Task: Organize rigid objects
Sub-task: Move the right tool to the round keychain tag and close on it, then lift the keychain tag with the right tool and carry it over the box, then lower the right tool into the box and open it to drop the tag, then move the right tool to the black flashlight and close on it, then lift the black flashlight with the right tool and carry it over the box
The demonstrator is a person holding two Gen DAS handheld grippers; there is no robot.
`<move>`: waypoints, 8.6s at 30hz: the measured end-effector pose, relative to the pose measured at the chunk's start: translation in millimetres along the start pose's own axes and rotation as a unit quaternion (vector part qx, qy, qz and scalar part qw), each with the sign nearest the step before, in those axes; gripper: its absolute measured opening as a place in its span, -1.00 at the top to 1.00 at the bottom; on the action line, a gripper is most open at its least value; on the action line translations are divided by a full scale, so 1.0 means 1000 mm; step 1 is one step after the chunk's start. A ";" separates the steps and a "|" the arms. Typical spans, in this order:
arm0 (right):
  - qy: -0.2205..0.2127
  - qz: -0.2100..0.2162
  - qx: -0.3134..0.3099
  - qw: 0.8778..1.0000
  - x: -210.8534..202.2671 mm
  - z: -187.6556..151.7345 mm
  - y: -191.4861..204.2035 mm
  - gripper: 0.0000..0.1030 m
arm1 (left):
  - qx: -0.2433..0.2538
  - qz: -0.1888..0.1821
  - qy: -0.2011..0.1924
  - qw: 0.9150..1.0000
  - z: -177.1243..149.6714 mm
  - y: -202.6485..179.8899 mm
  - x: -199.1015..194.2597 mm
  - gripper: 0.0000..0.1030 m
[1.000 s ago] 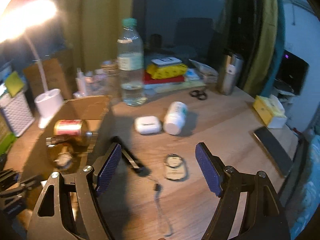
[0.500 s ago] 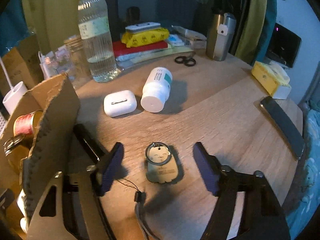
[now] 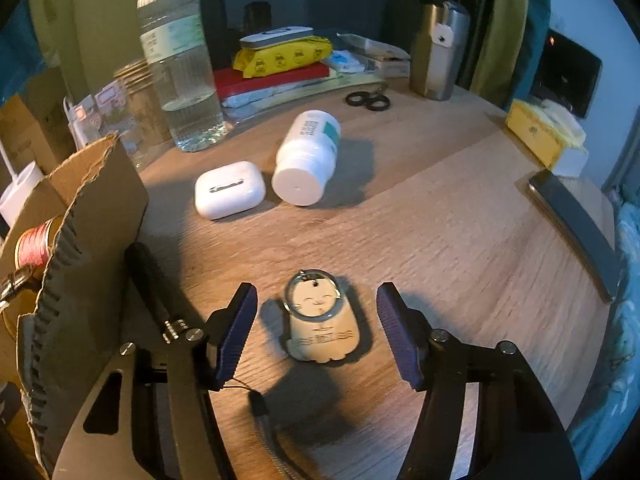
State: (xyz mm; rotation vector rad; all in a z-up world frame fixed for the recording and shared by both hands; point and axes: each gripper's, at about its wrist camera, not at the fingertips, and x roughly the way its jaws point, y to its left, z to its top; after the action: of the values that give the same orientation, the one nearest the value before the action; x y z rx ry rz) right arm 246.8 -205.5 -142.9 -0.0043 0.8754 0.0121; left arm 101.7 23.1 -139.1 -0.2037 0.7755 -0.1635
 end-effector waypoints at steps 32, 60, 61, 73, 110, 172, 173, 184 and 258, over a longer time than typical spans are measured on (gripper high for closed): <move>-0.045 -0.005 -0.025 0.999 -0.034 -0.003 0.007 0.36 | 0.002 0.004 -0.001 1.000 0.000 0.001 -0.001 0.46; -0.135 0.103 -0.131 0.977 -0.153 -0.009 0.105 0.37 | 0.007 0.012 -0.004 1.000 0.000 -0.003 -0.001 0.46; -0.134 0.106 -0.133 0.976 -0.153 -0.010 0.107 0.37 | 0.007 0.012 -0.004 1.000 0.000 -0.003 -0.002 0.46; -0.098 0.139 -0.175 0.970 -0.140 -0.024 0.139 0.37 | 0.007 0.012 -0.004 1.000 0.000 -0.003 -0.002 0.46; -0.058 0.168 -0.205 0.962 -0.125 -0.036 0.153 0.37 | 0.007 0.012 -0.004 1.000 0.001 -0.002 -0.002 0.46; -0.008 0.108 -0.095 0.990 -0.032 -0.008 0.037 0.18 | 0.007 0.013 -0.004 1.000 0.000 -0.002 -0.002 0.45; -0.007 0.111 -0.099 0.989 -0.030 -0.007 0.038 0.18 | 0.007 0.013 -0.004 1.000 0.000 -0.002 -0.002 0.45; 0.016 0.135 -0.115 0.984 -0.004 0.003 0.046 0.18 | 0.007 0.013 -0.004 1.000 0.000 -0.002 -0.002 0.46; -0.193 0.042 -0.224 0.954 -0.176 -0.003 0.112 0.58 | 0.007 0.013 -0.004 1.000 0.000 -0.003 -0.002 0.46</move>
State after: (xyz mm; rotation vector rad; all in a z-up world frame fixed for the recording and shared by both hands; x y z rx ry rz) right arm 130.3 -95.2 -9.5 -0.3786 0.4661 0.2830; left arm 100.8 21.0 -137.1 -0.1812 0.7687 -0.1438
